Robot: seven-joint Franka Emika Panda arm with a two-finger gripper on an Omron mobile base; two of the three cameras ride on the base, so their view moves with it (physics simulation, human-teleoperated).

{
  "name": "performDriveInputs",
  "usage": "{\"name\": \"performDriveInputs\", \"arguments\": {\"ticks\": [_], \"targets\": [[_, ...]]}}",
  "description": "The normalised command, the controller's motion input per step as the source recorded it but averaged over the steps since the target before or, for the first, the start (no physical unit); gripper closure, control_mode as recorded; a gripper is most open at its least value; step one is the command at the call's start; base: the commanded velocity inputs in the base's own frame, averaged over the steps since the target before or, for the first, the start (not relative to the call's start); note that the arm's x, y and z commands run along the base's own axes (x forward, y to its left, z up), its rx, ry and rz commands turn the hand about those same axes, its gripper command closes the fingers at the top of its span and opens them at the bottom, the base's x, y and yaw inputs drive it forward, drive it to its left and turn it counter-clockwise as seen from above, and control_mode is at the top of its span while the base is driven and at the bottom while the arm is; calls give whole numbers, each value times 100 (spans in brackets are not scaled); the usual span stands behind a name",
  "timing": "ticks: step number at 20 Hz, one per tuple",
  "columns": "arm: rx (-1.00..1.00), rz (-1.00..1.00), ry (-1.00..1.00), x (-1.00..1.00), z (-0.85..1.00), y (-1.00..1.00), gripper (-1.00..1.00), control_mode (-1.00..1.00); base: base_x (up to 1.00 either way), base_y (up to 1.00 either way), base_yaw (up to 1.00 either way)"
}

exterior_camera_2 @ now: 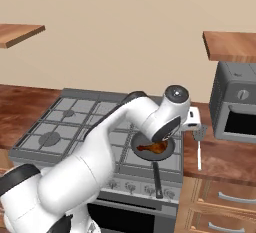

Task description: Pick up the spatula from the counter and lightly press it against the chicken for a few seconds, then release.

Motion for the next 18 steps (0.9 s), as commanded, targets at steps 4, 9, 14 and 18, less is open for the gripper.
{"name": "performDriveInputs", "arguments": {"ticks": [4, 9, 14, 18], "targets": [[0, 0, 0, 9, -30, -26, -100, -100, 0, 0, 0], [0, 0, 1, 13, -26, -26, -100, -100, 0, 0, 0], [0, 0, 5, 16, -26, -33, -100, -100, 0, 0, 0], [0, 0, 5, 16, -26, -29, -100, -100, 0, 0, 0]]}}
